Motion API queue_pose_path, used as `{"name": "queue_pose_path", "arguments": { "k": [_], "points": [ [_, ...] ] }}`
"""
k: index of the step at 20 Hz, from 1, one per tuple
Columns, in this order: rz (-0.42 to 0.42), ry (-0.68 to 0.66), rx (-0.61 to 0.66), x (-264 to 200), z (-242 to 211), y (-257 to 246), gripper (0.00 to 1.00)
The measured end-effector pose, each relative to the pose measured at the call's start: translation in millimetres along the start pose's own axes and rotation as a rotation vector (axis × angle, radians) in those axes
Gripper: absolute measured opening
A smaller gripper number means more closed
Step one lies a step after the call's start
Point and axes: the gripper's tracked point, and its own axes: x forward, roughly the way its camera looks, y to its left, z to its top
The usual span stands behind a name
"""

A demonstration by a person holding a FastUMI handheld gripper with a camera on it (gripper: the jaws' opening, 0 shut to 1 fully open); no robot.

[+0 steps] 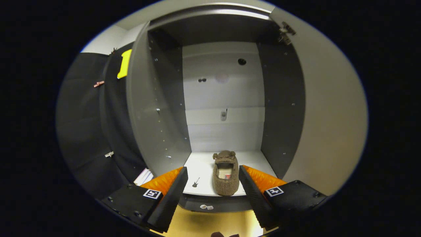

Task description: Open the shoe cabinet door, grab the shoes and put them into the shoe cabinet, then close the shoe cabinet door.

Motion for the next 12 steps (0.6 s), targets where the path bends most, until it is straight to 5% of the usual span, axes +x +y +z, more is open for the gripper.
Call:
{"name": "queue_pose_path", "arguments": {
  "k": [12],
  "points": [
    [0.006,-0.177,-0.019,-195.1,-3.3,-6.5,0.98]
  ]
}}
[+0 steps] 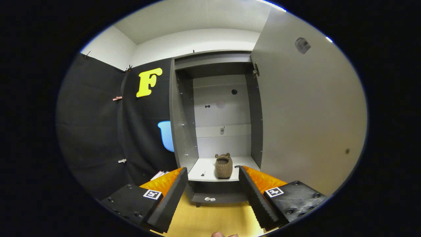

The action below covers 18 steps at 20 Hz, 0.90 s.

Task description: Open the shoe cabinet door, grab the shoes and put them into the shoe cabinet, then close the shoe cabinet door.

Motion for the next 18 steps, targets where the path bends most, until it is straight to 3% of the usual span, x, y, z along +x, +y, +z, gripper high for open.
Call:
{"name": "queue_pose_path", "arguments": {
  "k": [5,8,13,18],
  "points": [
    [-0.031,-0.047,-0.039,-61.5,13.5,-41.0,0.98],
    [-0.074,-0.052,0.012,-95.7,19.1,-78.6,0.98],
    [-0.238,-0.041,0.013,-132.8,17.0,-167.2,0.98],
    [-0.357,-0.032,0.000,-126.8,22.1,-246.3,0.98]
  ]
}}
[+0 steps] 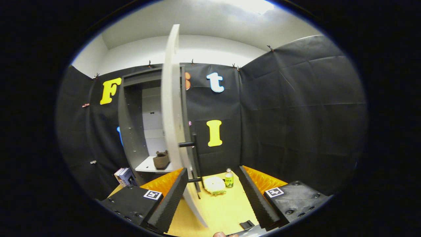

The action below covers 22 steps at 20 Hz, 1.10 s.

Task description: Open the shoe cabinet door, grab the shoes and put them into the shoe cabinet, then close the shoe cabinet door.

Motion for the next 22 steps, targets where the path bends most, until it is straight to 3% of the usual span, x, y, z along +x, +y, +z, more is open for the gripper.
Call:
{"name": "queue_pose_path", "arguments": {
  "k": [5,8,12,22],
  "points": [
    [0.020,0.042,0.026,41.5,-5.2,-16.1,0.98],
    [0.061,0.062,0.036,45.4,-6.8,-5.5,0.98],
    [0.054,0.066,0.036,46.0,-7.0,2.4,0.98],
    [0.126,0.066,0.074,23.5,-17.1,82.3,0.98]
  ]
}}
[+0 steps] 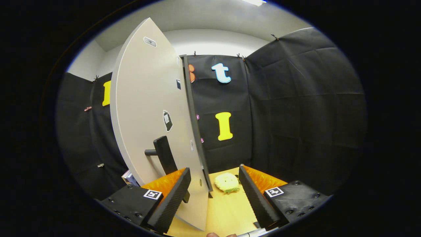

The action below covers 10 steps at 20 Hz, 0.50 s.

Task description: Open the shoe cabinet door, grab the shoes and put them into the shoe cabinet, then close the shoe cabinet door.

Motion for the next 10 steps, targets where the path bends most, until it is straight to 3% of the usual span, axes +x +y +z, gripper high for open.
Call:
{"name": "queue_pose_path", "arguments": {
  "k": [10],
  "points": [
    [0.148,0.016,0.050,18.5,-25.8,104.8,0.98]
  ]
}}
